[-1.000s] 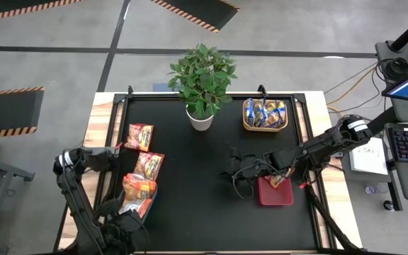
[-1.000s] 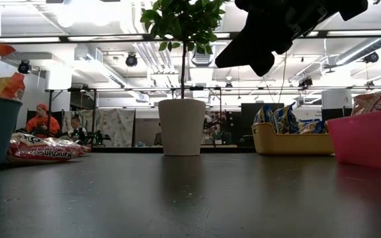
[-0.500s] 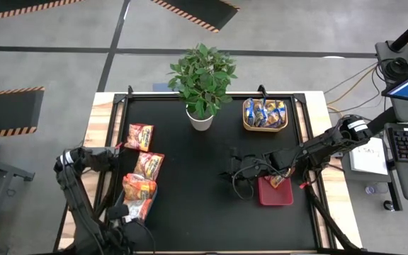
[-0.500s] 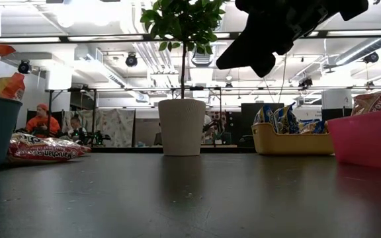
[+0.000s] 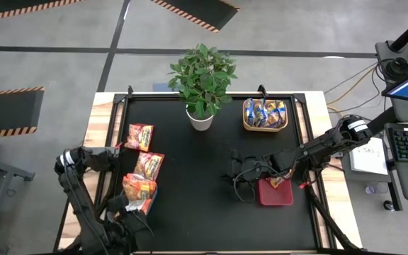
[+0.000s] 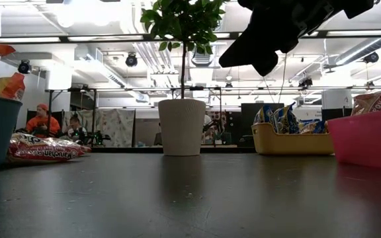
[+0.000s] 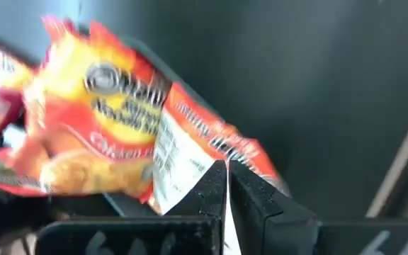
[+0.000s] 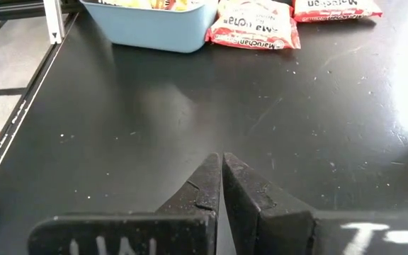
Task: Sort Maruchan noodles
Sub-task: Put the orange noodle pack into the blue bin, then put the red noodle pack into the pink bin
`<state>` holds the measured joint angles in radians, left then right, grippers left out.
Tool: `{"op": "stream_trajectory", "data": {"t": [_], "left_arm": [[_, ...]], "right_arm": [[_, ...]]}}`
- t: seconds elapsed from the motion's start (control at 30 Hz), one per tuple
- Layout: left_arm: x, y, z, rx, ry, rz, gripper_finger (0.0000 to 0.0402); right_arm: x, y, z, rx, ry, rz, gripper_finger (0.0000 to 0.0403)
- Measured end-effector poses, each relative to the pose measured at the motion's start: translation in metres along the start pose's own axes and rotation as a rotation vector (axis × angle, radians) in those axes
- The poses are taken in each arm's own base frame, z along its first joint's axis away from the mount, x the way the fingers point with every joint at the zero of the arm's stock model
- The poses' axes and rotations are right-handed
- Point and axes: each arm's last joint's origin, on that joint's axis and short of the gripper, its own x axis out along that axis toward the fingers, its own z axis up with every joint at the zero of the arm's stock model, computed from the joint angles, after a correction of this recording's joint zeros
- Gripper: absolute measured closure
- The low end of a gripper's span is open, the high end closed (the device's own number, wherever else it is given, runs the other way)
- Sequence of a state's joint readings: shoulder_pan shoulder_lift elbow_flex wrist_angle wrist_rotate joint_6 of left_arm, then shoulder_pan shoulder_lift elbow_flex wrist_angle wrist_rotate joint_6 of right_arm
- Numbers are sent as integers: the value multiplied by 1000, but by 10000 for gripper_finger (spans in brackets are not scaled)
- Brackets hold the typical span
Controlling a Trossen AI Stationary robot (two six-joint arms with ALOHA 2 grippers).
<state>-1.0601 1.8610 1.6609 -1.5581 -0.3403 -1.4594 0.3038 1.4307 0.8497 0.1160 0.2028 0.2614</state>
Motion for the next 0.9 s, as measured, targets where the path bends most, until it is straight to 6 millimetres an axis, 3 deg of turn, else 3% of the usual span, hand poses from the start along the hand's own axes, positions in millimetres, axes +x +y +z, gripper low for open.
{"op": "stream_trajectory", "data": {"t": [0.27,0.47,0.57,0.7,0.8,0.9], "left_arm": [[50,-12,-21,-22,111,-42,401],[58,-12,-25,-34,139,-47,401],[50,-11,-22,-29,139,-48,401],[24,-5,-12,-18,87,-21,401],[-1,0,2,-23,-78,-20,401],[-24,4,20,-33,-348,-32,401]], "right_arm": [[0,0,0,0,-1,-2,394],[0,0,0,0,-2,-7,394],[0,0,0,0,-2,-7,394],[0,0,0,0,-2,-7,394],[0,0,0,0,-2,-7,394],[0,0,0,-12,-2,-6,394]]}}
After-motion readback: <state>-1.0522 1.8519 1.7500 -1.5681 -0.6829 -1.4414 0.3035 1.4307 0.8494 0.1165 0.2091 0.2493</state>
